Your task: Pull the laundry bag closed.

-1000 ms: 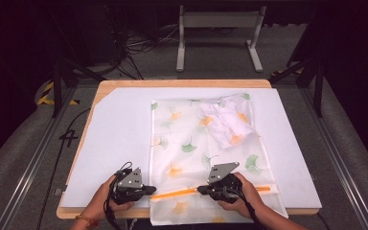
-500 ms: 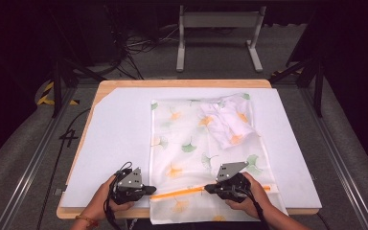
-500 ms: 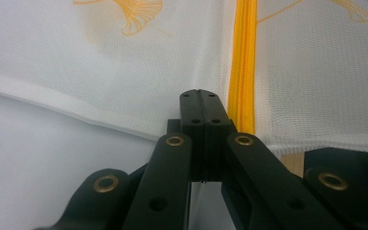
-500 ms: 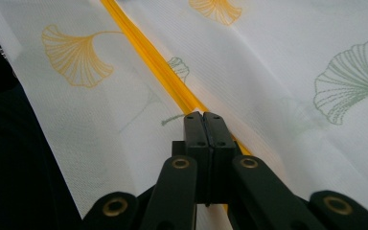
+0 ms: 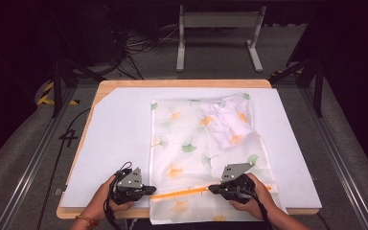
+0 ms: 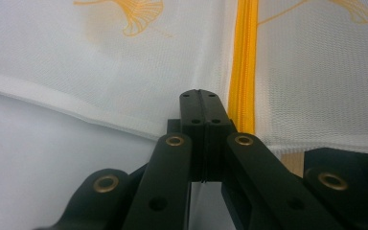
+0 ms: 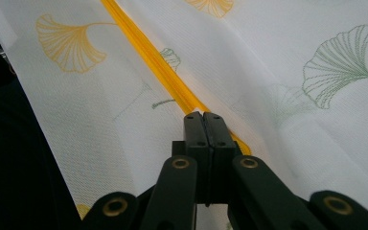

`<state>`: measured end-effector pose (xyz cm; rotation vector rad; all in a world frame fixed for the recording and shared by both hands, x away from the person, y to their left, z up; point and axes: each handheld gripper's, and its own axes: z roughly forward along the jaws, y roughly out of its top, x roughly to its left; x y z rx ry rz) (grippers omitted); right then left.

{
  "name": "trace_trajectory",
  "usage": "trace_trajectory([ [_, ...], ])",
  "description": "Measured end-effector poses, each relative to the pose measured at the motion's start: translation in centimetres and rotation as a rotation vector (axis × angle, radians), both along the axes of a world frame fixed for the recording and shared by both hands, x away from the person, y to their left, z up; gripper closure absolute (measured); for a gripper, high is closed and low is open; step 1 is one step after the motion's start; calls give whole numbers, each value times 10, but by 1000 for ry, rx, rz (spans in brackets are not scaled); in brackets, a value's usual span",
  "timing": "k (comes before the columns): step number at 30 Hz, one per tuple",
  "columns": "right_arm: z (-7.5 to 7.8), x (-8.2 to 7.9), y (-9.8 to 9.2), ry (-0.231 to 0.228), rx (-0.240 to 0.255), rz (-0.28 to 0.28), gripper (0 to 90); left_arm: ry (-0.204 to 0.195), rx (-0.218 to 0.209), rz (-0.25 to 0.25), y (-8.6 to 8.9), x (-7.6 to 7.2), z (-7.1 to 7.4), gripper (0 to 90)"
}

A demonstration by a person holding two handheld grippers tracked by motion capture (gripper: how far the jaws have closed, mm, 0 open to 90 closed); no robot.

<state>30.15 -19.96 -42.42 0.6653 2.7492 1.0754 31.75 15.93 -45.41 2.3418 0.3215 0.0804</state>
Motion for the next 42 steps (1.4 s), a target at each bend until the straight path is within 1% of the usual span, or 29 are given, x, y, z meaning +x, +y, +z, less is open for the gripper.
trace_trajectory([
  [2, 0, 0, -1, -1, -5, -5, 900, -1, 1, 0, 0, 0, 0, 900],
  [3, 0, 0, -2, 2, 2, -6, 900, -1, 1, 0, 0, 0, 0, 900],
  [5, 0, 1, -4, -4, -1, -11, 900, -5, 4, -1, 0, 0, 0, 900],
  [9, 1, 1, -12, -7, 11, -38, 900, -3, 1, -1, 0, 0, 0, 900],
  [14, 2, -1, -20, -11, 6, -50, 900, -6, 5, -1, -1, 0, 0, 900],
  [19, 2, -1, -28, -11, 11, -64, 900, -2, 6, 0, 0, 0, 1, 900],
  [21, 3, -1, -32, -14, 13, -72, 900, -7, 12, -5, 0, 0, 1, 900],
  [23, 3, 0, -36, -7, 15, -70, 900, -6, 8, -2, -1, 0, 1, 900],
  [26, 2, -1, -40, -4, 14, -69, 900, -11, 16, -4, -1, 0, 1, 900],
  [33, 2, -2, -42, -10, 10, -63, 900, -6, 11, -5, -1, 0, 1, 900],
  [38, 4, -2, -47, -11, 13, -76, 900, -8, 11, -4, -1, 0, 1, 900],
  [42, 2, -3, -48, -18, -4, -72, 900, -12, 11, -8, -1, 0, 1, 900],
])
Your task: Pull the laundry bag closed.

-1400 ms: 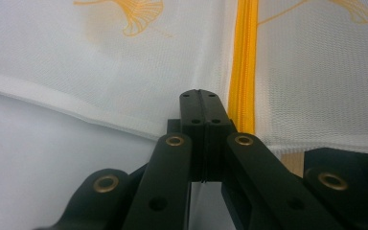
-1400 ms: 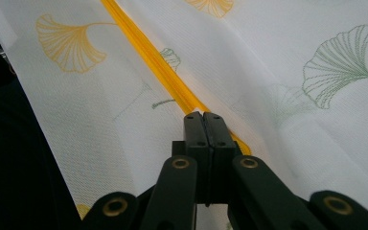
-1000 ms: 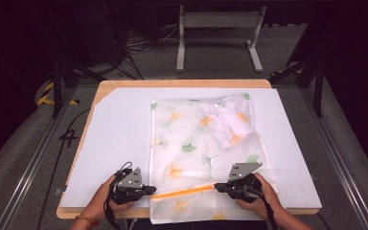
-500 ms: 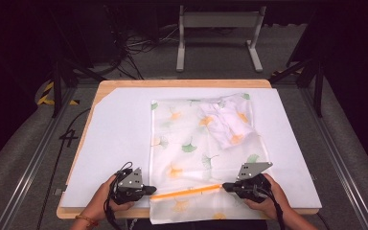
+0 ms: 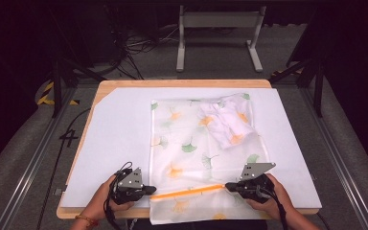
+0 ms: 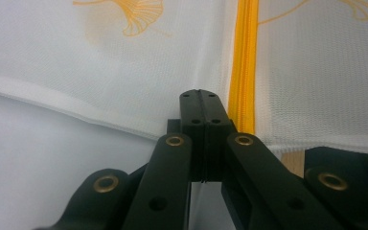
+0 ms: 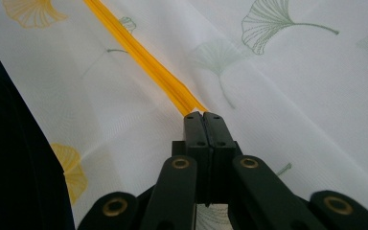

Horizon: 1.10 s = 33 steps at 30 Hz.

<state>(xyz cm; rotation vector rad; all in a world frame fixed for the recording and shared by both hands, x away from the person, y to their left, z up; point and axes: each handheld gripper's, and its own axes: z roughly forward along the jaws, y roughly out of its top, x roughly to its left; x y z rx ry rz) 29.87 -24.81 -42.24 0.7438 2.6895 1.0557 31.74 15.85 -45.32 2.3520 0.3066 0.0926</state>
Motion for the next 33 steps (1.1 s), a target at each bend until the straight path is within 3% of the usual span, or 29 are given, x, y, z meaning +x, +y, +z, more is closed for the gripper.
trace_trajectory([
  [33, -1, -3, -42, 17, -7, -87, 900, 16, -4, 6, 0, 1, 0, 900],
])
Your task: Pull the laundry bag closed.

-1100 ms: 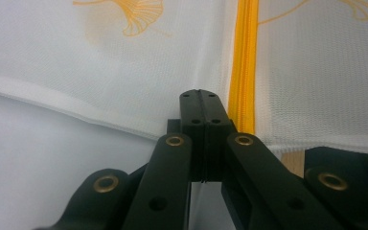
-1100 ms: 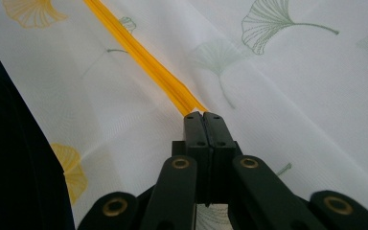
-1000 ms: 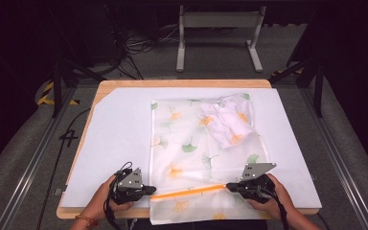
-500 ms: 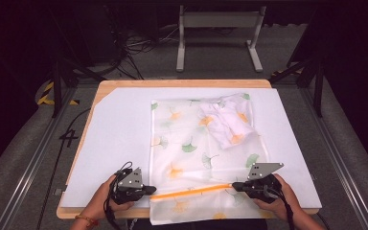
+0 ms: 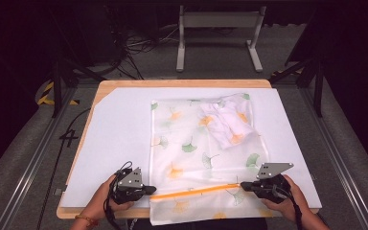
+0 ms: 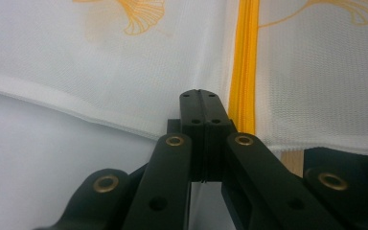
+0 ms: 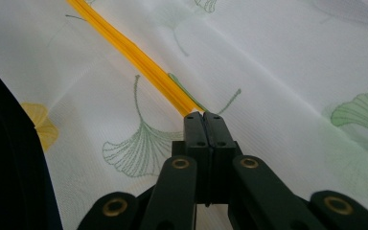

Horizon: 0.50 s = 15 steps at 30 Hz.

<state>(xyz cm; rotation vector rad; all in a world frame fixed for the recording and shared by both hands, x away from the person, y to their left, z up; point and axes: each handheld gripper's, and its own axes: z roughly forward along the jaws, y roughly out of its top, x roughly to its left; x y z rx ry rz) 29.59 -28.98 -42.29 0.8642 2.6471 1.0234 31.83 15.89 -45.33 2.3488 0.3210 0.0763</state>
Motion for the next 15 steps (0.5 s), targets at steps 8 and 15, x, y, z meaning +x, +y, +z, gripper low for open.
trace_trajectory([
  [8, 1, -1, -10, 2, 16, -26, 900, 6, -12, 2, 1, 1, -1, 900],
  [15, 2, -3, -20, 0, 11, -52, 900, 5, -10, 0, 1, 1, -1, 900],
])
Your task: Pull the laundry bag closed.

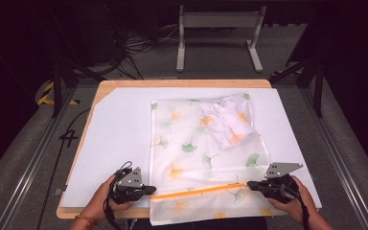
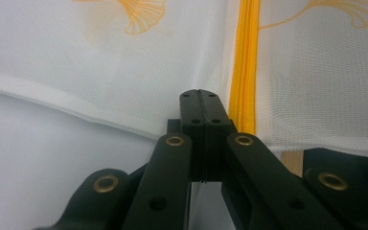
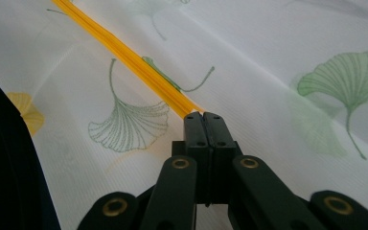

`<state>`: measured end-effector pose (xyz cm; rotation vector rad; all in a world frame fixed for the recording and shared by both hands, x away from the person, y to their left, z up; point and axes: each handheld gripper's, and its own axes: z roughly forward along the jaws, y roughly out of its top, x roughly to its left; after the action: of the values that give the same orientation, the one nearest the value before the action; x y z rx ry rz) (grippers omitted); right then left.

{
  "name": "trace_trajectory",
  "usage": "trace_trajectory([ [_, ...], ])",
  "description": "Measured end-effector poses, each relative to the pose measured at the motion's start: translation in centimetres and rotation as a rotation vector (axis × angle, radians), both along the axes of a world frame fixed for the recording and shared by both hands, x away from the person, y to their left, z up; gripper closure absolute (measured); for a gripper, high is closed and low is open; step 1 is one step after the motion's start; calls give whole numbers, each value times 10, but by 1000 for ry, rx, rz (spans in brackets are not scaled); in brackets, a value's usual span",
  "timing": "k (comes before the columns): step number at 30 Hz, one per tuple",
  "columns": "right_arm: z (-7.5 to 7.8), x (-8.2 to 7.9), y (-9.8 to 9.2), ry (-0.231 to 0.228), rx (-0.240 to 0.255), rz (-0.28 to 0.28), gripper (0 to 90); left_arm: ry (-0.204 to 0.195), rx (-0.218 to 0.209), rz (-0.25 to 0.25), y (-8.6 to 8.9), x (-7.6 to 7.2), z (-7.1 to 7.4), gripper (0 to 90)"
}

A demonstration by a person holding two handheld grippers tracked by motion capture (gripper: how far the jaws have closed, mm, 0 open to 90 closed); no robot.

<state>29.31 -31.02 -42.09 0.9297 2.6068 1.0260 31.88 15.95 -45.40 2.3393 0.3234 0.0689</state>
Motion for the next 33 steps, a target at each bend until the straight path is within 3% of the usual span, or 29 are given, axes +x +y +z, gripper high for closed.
trace_trajectory([
  [20, 4, -6, -31, -8, 25, -83, 900, 7, -1, -5, 1, 1, 0, 900],
  [33, 2, -8, -46, -12, 13, -127, 900, 19, -8, -4, 1, 2, 0, 900],
])
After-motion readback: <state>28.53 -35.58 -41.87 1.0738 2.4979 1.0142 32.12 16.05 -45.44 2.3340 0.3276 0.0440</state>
